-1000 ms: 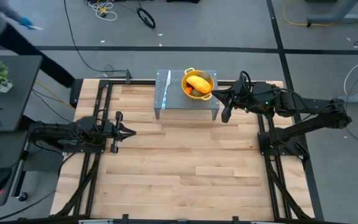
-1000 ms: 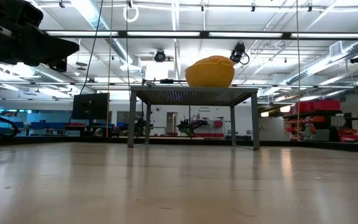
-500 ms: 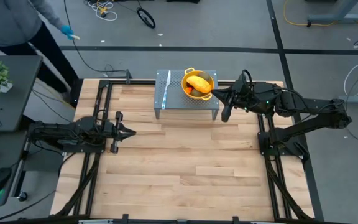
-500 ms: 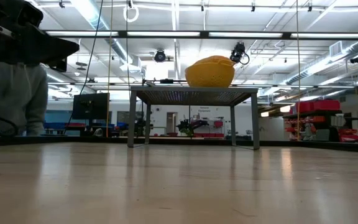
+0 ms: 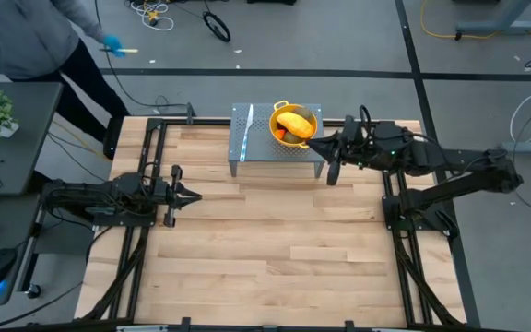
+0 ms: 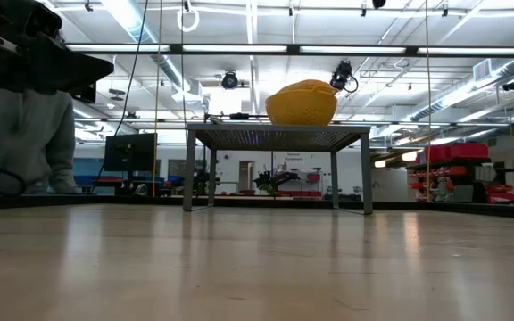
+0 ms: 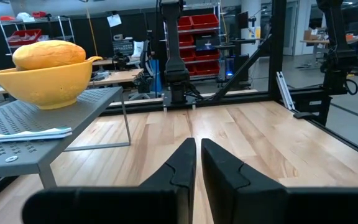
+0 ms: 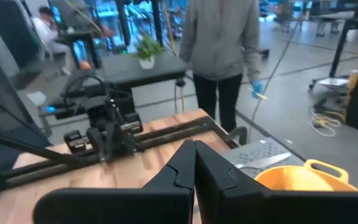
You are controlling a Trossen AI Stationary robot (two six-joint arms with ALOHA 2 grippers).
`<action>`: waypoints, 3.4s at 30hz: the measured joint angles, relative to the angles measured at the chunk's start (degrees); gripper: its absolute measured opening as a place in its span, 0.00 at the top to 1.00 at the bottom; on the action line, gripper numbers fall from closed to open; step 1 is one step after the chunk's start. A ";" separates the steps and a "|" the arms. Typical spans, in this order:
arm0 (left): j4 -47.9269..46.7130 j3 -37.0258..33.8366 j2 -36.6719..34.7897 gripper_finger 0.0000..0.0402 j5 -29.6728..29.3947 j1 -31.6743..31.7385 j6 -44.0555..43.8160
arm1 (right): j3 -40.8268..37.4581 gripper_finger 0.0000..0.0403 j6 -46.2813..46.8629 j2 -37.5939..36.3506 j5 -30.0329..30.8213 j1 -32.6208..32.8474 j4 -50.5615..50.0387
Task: Pick & Place Fruit
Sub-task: Return to Home Position
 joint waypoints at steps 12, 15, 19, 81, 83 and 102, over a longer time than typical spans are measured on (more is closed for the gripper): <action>0.10 0.00 0.02 0.92 0.00 0.02 0.00 | -21.53 0.99 -2.85 -5.26 -5.54 -4.05 24.45; 0.23 0.01 0.01 0.92 0.01 0.00 0.00 | -27.91 0.99 -2.87 -7.48 -5.85 -4.03 30.78; 0.32 0.02 0.02 0.92 0.00 0.02 -0.02 | -34.81 0.99 -3.89 -10.71 -5.46 -4.07 33.83; 0.24 0.00 0.02 0.92 0.00 0.00 0.00 | -64.70 0.99 -8.93 -61.19 -13.14 -6.52 14.28; 0.26 0.00 0.02 0.92 0.01 0.01 -0.01 | -64.70 0.99 -9.08 -61.19 -14.90 -6.52 13.54; 0.26 0.00 0.02 0.92 0.01 0.02 -0.02 | -64.68 0.99 -9.54 -61.19 -15.42 -0.79 13.10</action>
